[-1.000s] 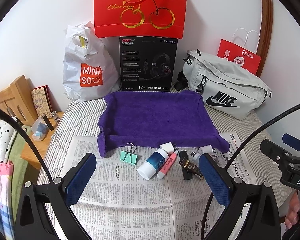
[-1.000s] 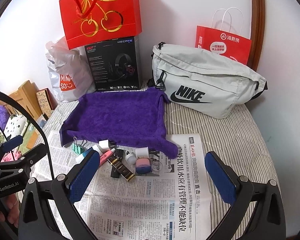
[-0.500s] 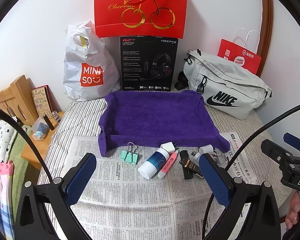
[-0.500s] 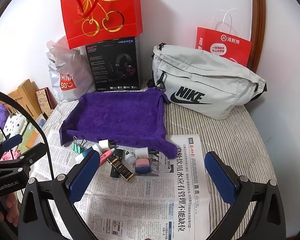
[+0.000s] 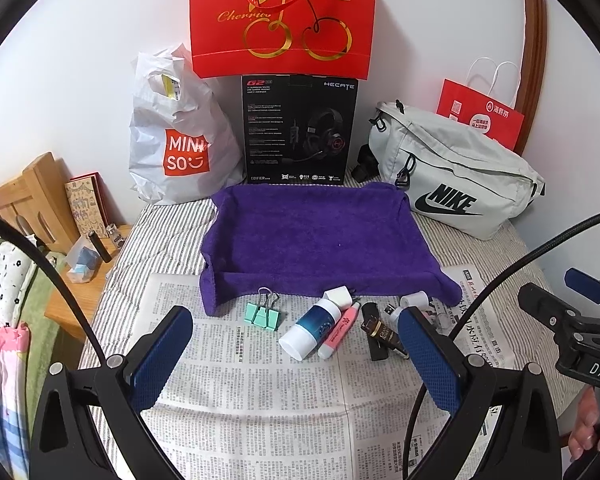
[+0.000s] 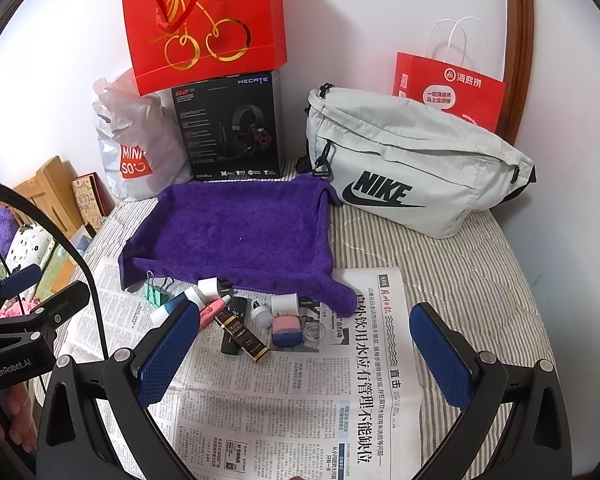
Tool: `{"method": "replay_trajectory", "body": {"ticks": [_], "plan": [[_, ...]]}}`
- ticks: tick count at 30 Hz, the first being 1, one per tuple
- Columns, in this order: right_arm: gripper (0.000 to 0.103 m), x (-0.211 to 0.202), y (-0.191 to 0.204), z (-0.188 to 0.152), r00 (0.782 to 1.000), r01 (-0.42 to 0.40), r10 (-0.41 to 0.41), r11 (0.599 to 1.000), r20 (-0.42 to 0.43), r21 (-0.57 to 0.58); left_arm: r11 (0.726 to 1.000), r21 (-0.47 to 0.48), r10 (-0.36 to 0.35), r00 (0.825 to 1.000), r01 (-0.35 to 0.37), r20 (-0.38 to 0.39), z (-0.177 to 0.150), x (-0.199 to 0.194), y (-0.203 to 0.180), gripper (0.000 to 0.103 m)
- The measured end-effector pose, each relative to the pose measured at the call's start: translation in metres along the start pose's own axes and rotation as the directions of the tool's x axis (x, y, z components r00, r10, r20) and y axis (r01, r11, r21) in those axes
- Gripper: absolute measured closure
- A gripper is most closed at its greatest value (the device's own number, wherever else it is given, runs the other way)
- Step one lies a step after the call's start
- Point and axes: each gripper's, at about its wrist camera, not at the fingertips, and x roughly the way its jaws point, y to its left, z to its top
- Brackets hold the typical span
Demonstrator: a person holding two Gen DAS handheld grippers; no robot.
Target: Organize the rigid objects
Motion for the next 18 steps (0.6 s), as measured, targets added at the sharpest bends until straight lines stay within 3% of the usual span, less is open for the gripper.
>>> {"method": "replay_trajectory", "body": {"ticks": [18], "plan": [[0.000,0.0027,0.0014,0.0018,1.000,0.002,-0.002,1.000,-0.003,-0.005,1.000,0.007,0.006,1.000,-0.006,-0.011,0.0025,0.0085,0.0019,0.000]]}}
